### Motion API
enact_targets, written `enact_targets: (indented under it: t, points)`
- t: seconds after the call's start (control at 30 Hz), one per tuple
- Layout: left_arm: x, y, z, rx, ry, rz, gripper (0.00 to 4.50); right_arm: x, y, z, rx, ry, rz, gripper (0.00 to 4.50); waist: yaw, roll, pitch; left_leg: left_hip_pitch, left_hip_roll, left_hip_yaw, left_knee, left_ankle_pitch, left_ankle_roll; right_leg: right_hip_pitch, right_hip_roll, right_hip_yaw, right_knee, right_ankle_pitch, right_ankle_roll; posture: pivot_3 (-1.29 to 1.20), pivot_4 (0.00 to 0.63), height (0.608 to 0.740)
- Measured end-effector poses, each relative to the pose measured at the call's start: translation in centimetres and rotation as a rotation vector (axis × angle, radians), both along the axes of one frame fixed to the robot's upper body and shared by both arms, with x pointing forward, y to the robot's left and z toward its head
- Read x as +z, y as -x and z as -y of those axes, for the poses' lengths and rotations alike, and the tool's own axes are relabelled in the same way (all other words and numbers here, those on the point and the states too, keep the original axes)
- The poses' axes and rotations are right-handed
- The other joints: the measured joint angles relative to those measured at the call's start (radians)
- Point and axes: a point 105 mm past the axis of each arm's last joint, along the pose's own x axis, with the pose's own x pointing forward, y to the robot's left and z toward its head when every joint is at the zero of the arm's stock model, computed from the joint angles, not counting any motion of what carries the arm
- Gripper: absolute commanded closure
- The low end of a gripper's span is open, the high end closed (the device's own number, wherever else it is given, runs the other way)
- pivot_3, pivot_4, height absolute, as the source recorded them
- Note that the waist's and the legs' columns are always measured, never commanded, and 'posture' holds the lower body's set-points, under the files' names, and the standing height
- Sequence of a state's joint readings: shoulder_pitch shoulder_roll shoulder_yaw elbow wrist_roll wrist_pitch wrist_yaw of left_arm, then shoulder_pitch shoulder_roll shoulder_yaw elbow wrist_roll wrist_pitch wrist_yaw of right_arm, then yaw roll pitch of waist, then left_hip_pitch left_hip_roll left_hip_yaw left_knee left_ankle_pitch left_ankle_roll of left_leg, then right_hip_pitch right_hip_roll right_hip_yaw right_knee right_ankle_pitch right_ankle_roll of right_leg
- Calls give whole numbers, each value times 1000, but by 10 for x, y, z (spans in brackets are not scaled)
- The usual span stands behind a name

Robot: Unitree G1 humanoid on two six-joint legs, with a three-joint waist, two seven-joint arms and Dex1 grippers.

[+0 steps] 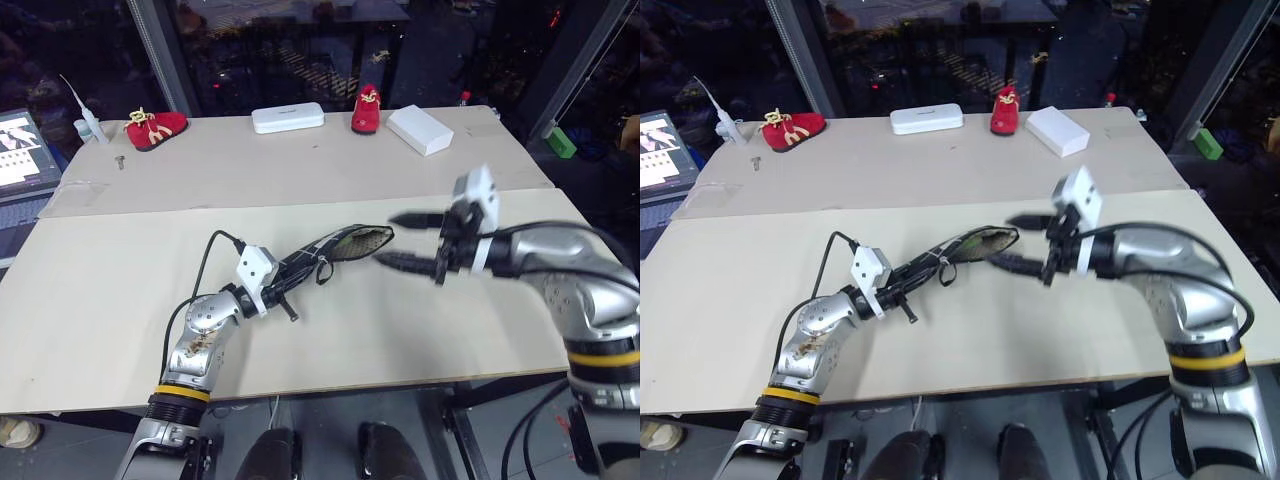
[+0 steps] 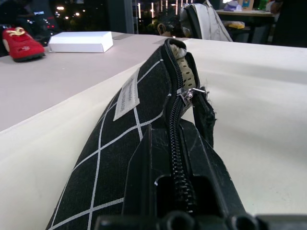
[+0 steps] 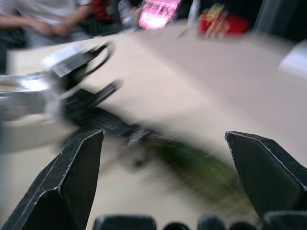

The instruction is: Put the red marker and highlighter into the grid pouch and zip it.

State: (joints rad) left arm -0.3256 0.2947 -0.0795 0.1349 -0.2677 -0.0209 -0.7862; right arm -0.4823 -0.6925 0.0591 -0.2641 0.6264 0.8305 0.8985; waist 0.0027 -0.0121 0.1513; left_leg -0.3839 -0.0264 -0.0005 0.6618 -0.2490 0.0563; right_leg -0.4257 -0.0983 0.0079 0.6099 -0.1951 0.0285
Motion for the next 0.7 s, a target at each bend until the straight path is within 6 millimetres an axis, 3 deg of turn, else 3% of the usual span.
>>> enact_targets:
  t: [0.13, 0.23, 0.43, 0.53, 0.63, 0.67, 0.7]
  points:
    - [0, 0, 1, -4, 2, 0, 4500, -43, 0, -26, -86, 39, -169, 18, -5, 0, 0, 0, 0, 1, 0, 0, 0, 0, 5, 0, 1, 1, -1, 0, 150, 740]
    - [0, 0, 1, -7, 1, 0, 4500, -55, -9, -32, -157, 69, -204, 18, -1, 0, 0, 0, -2, 1, 1, 0, -1, 0, 5, -1, 0, 1, 0, 0, 150, 740]
    - [1, -1, 1, -10, -1, 1, 4500, -55, -35, -57, -242, 31, -198, 18, -2, 0, 0, 0, -2, 1, 1, 0, -1, -1, 7, -1, 1, 1, 0, 0, 150, 740]
    - [1, -1, 3, -13, 1, 0, 4500, -45, -42, -70, -234, 3, -179, 18, -4, 0, 0, -1, -2, 1, 1, 0, 0, -1, 7, -1, 1, 1, 0, 0, 150, 740]
    - [2, -2, 1, -9, 2, 5, 4500, -41, -47, -71, -241, -2, -161, 18, -3, 0, 0, -1, -2, 0, 1, 0, 0, -1, 7, -2, 0, 1, 0, 0, 150, 740]
    - [2, -2, 1, -8, 2, 5, 4500, -41, -48, -71, -247, -5, -163, 523, -3, 0, 0, -1, -2, 0, 1, 0, -1, -1, 7, -2, 1, 1, 0, 0, 150, 740]
    - [2, -2, 1, -9, 2, 4, 4500, -42, -50, -70, -254, -7, -165, 684, -4, 0, 0, -1, -2, 1, 1, 0, 0, -1, 7, -2, 1, 1, 0, 0, 150, 740]
